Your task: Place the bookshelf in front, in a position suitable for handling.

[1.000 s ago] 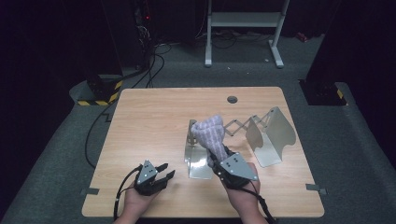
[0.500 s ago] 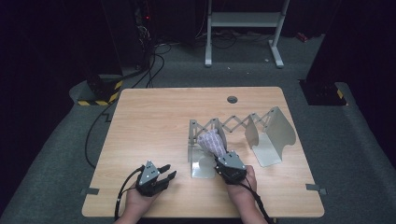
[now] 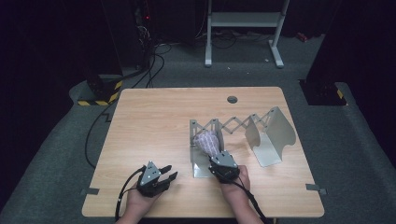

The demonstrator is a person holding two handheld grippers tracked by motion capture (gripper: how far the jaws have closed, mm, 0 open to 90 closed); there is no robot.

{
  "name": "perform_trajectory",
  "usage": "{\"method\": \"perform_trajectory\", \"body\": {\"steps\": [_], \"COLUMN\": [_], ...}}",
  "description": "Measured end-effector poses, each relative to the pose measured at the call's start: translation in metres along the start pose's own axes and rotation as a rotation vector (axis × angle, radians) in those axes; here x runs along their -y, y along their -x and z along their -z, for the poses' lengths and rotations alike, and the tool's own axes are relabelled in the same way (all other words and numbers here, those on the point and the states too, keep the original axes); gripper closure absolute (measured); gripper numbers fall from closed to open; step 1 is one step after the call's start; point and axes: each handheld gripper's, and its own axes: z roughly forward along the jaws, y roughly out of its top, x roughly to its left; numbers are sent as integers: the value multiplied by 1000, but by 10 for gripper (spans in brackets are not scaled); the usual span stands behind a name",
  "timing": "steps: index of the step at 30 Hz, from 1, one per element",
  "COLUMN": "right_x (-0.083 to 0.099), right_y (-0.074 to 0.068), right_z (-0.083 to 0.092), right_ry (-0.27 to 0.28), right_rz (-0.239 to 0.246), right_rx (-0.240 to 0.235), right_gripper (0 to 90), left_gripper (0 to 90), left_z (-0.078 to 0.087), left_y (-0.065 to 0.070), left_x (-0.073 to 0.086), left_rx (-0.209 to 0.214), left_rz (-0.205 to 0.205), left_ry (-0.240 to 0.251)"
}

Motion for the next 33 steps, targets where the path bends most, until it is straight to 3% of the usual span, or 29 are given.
{"method": "perform_trajectory", "body": {"steps": [3, 8, 12, 24, 29, 33], "right_x": [-2, -10, -23, -72, -59, -37], "right_y": [-4, -10, -5, 5, -2, -8], "right_z": [-14, -24, -17, 28, 16, -5], "right_ry": [-36, -50, -8, 197, 144, 54], "right_rz": [-24, -16, -28, -16, 5, 7], "right_rx": [-14, -10, 6, 63, 52, 34], "right_gripper": [617, 615, 615, 616, 619, 619], "left_gripper": [611, 610, 611, 610, 611, 611], "left_z": [0, 0, 1, 1, 1, 1], "left_y": [1, 0, 0, -2, -2, -2], "left_x": [0, 1, 1, 1, 1, 2], "left_rx": [6, 12, 11, 6, 8, 8], "left_rz": [-3, -3, -4, 1, 4, 5], "left_ry": [-1, -3, -1, -3, -3, -4]}}
